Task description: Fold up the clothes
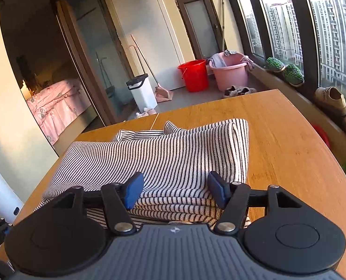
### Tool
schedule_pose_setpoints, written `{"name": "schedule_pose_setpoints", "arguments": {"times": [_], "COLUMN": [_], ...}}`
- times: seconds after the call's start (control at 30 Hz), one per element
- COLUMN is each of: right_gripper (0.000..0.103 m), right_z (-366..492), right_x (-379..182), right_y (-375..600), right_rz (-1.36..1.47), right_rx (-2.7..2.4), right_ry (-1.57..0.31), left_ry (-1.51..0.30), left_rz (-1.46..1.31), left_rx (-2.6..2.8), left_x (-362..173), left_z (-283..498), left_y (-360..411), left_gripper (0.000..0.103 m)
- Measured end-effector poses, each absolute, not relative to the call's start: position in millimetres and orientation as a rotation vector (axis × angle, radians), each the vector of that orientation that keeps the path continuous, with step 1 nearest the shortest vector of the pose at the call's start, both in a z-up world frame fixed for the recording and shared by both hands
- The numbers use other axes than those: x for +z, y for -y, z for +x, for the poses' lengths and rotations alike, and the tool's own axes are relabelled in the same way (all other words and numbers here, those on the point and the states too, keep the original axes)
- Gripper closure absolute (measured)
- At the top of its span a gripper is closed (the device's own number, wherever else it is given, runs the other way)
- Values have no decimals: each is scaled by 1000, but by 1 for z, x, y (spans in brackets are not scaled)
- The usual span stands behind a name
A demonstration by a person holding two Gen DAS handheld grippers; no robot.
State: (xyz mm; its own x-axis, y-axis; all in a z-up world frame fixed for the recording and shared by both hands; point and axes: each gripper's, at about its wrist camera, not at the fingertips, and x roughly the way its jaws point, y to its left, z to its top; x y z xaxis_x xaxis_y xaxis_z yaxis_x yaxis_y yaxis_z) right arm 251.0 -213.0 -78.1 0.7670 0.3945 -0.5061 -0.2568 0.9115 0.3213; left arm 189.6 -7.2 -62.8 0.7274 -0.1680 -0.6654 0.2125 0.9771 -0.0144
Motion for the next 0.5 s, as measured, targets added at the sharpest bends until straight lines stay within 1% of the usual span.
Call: {"name": "schedule_pose_setpoints", "arguments": {"times": [0.07,0.23,0.3,0.37,0.43,0.5], "right_gripper": [37,32,27,20,16,16], "right_z": [247,247,249,251,250,247], "right_x": [-78,-78,-79,-79,-79,-79], "right_y": [213,208,207,205,203,202], "right_rz": [235,213,204,191,178,173], "right_rx": [361,370,384,403,414,419], "right_ry": [-595,-601,-608,-616,-619,-618], "left_ry": [-726,-728,-728,-727,-723,-651], "left_rz": [63,50,44,41,29,-27], "left_rx": [-209,-181,-172,-166,-166,-229], "left_x": [-63,-62,-61,-59,-55,-44], "left_z": [190,185,181,180,180,176], "left_y": [8,12,13,15,14,10], "left_gripper": [0,0,0,0,0,0]}}
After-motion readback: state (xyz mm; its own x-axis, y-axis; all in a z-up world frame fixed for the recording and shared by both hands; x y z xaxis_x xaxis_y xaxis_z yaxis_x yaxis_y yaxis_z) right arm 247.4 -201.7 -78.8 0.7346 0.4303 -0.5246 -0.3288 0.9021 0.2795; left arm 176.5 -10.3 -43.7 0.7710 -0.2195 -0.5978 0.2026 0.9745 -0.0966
